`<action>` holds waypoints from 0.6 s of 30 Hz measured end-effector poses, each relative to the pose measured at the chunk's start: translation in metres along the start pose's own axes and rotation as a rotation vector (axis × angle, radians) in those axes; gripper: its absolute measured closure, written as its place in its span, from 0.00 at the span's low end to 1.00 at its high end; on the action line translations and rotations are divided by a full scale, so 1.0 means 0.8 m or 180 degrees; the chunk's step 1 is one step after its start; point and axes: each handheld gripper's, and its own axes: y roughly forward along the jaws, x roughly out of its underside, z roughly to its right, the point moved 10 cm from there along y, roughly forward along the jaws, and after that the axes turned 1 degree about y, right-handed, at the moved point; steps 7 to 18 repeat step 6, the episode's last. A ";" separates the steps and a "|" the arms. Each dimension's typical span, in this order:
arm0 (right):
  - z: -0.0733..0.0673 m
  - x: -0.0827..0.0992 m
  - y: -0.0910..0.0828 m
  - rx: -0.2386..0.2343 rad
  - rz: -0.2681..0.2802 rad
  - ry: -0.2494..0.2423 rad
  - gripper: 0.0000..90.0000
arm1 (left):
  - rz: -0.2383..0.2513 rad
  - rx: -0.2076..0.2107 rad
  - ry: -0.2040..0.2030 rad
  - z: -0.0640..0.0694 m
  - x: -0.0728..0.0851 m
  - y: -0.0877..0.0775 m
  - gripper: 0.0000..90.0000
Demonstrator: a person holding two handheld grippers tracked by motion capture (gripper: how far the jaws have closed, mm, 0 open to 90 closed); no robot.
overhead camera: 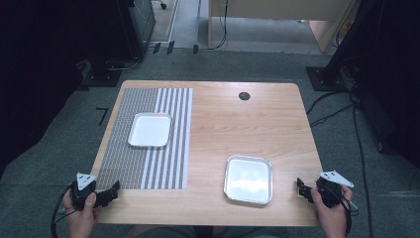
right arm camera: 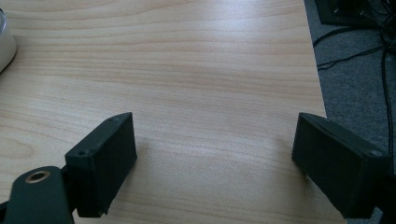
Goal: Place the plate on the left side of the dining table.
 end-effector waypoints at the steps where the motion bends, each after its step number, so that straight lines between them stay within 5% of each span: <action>1: 0.000 0.000 0.000 0.0000 0.0000 0.0001 0.15 | 0.0002 0.0001 0.0002 0.000 0.000 0.000 0.09; 18: 0.000 0.000 0.000 0.0001 0.0000 0.0002 0.15 | -0.0008 0.0033 0.0021 0.000 0.000 0.000 0.09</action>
